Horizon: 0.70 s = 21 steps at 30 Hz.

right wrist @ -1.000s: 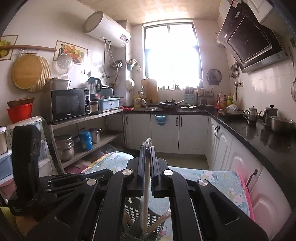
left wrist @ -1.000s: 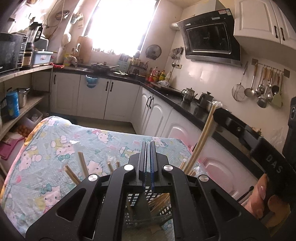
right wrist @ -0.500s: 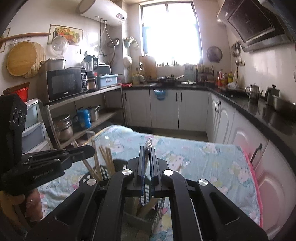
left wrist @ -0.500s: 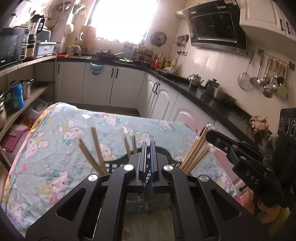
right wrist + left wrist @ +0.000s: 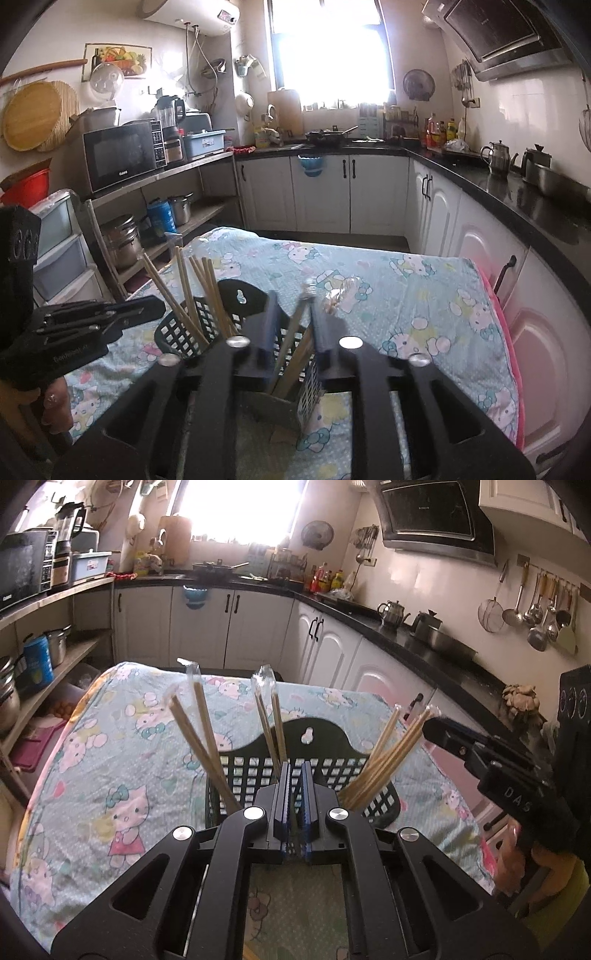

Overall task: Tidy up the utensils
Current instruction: 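Lower the chopsticks into the caddy and open both tools, then move both tools back over the remaining chopsticks on the cloth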

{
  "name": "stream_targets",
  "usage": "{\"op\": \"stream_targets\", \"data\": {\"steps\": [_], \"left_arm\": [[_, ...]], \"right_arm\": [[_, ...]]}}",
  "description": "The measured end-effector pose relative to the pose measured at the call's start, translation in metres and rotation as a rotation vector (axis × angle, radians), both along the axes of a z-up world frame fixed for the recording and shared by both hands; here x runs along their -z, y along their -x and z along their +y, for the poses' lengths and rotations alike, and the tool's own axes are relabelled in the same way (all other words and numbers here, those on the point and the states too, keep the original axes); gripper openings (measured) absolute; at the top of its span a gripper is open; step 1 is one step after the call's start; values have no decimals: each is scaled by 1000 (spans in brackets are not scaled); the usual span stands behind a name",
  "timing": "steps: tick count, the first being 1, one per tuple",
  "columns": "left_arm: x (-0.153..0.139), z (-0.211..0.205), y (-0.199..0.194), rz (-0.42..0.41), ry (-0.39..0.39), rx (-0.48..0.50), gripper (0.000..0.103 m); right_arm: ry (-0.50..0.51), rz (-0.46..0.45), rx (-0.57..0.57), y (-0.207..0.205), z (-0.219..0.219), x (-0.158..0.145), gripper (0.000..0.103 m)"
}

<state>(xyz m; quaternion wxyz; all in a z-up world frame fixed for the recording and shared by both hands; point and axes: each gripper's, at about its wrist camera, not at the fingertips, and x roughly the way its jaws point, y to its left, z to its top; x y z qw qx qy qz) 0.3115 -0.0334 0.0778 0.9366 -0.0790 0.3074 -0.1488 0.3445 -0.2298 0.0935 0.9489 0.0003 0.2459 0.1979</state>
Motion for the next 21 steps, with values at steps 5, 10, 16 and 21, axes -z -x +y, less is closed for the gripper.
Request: {"op": "stream_targets", "data": {"steps": [5, 10, 16, 21], "left_arm": [[3, 0, 10, 11, -4, -2, 12], [5, 1, 21, 13, -4, -6, 20], [6, 5, 36, 6, 3, -13, 37], [6, 9, 49, -6, 6, -24, 70]], "right_arm": [[6, 5, 2, 9, -5, -1, 29], [8, 1, 9, 21, -11, -3, 36], [20, -1, 13, 36, -15, -2, 46], [19, -2, 14, 49, -20, -3, 55]]}}
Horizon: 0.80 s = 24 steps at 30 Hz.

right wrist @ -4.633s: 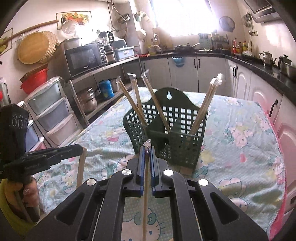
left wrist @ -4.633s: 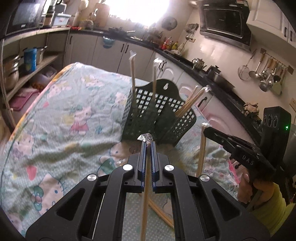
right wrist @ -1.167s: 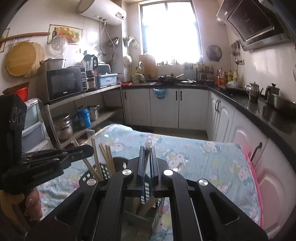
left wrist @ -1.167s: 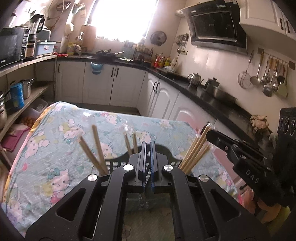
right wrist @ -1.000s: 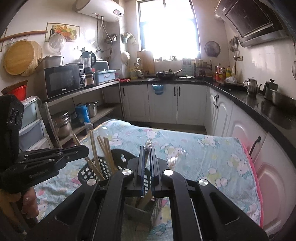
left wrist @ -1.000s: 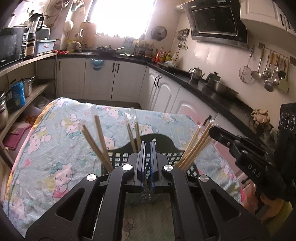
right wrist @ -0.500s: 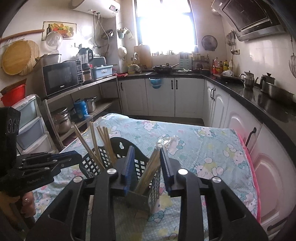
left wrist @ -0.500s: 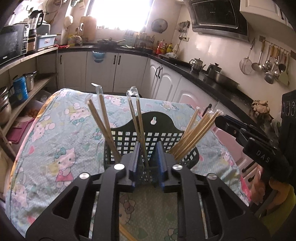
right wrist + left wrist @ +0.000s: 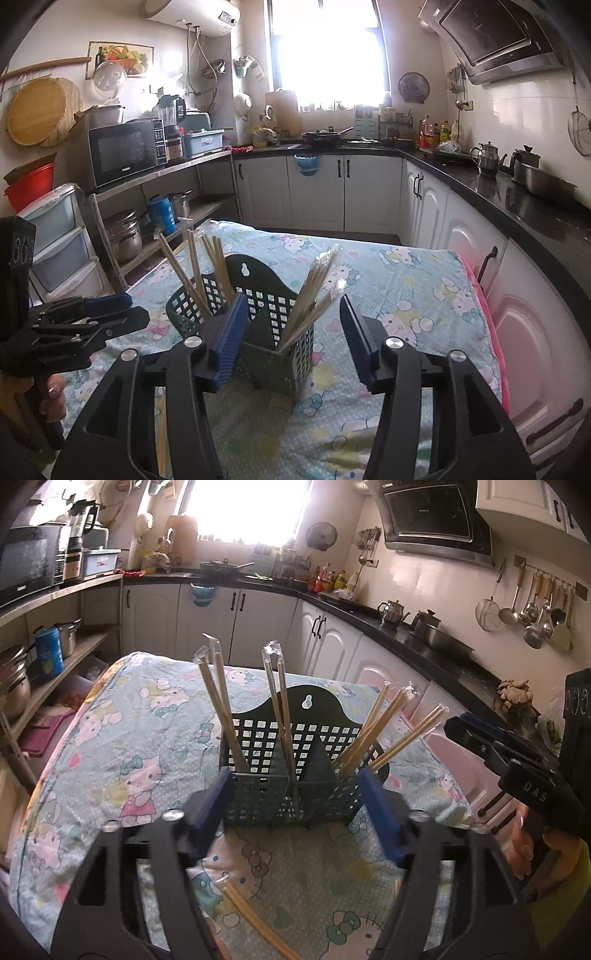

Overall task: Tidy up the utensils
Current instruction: 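Move both tools back over the remaining chopsticks on the cloth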

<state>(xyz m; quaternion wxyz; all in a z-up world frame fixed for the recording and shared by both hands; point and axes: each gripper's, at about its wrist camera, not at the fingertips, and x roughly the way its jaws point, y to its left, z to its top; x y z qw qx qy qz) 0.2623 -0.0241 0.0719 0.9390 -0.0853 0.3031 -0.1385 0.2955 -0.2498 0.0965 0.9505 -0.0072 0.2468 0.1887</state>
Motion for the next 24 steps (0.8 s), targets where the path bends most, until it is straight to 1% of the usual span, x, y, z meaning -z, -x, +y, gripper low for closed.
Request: {"op": "stream_targets", "data": {"steps": [1, 5, 14, 19, 24], "left_arm": [[0, 1, 2, 0, 1, -2, 72], [4, 3, 10, 3, 10, -1, 89], [25, 10, 23, 43, 21, -16, 90], [40, 11, 29, 77, 20, -24, 90], [61, 15, 34, 131, 31, -33, 90]], "right_arm": [[1, -1, -1, 3, -1, 0, 58], [11, 2, -4, 16, 0, 4, 64], [42, 45, -20, 40, 5, 25, 68], [61, 101, -29, 53, 6, 49, 68], [76, 169, -28, 62, 5, 74, 68]]}}
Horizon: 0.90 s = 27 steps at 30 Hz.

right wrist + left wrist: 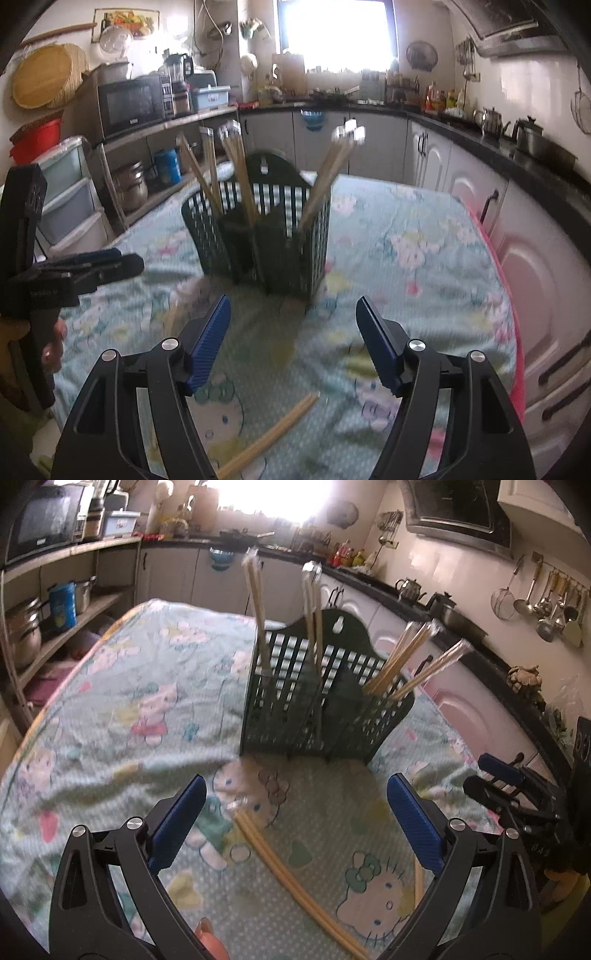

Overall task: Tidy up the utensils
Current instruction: 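Move both tools back over the remaining chopsticks on the cloth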

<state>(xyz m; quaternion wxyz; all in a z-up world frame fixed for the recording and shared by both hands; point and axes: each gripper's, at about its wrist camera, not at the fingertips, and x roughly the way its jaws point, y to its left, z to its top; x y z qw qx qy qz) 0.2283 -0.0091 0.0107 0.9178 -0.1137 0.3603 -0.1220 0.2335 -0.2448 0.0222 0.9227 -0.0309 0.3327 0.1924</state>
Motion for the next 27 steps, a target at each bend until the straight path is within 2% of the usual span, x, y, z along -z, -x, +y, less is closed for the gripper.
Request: {"op": "stream_targets", "data": {"steps": [14, 16, 23, 27], "left_arm": [[48, 8, 13, 123, 41, -4, 90], [52, 8, 14, 136, 42, 0, 90], [68, 8, 13, 200, 93, 19, 70], [78, 12, 7, 249, 161, 18, 68]], "right_arm": [[11, 143, -14, 20, -7, 50, 68], [9, 159, -26, 22, -4, 55, 63], [-7, 238, -26, 17, -3, 75, 54], [-41, 301, -1, 7, -9, 88, 52]]}}
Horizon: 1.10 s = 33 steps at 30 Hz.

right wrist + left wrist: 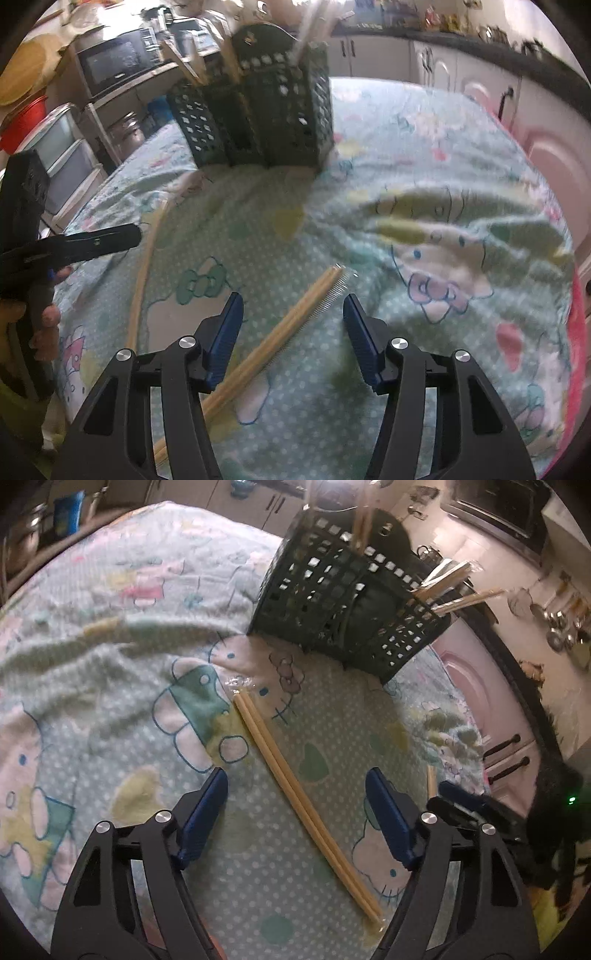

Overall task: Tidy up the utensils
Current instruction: 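Move both tools back over the remaining chopsticks on the cloth, then close the left tool on a chopstick while the right tool closes on another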

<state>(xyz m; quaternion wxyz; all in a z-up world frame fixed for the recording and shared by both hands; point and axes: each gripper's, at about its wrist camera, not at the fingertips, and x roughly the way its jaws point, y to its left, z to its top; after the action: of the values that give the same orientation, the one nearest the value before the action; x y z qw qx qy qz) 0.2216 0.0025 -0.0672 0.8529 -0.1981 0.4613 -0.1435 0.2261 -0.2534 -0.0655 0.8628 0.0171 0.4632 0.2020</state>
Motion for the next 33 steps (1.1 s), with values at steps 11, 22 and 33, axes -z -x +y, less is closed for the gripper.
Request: {"op": "stream_targets", "data": {"steps": [11, 22, 33], "left_arm": [[4, -2, -37, 29, -18, -44, 55], [4, -1, -57, 26, -164, -51, 14], [-23, 10, -47, -40, -99, -4, 3]], "right_arm": [[-83, 43, 9, -29, -1, 4, 44], [-133, 72, -46, -48, 17, -2, 11], [-160, -25, -134, -42, 44, -49, 6]]}}
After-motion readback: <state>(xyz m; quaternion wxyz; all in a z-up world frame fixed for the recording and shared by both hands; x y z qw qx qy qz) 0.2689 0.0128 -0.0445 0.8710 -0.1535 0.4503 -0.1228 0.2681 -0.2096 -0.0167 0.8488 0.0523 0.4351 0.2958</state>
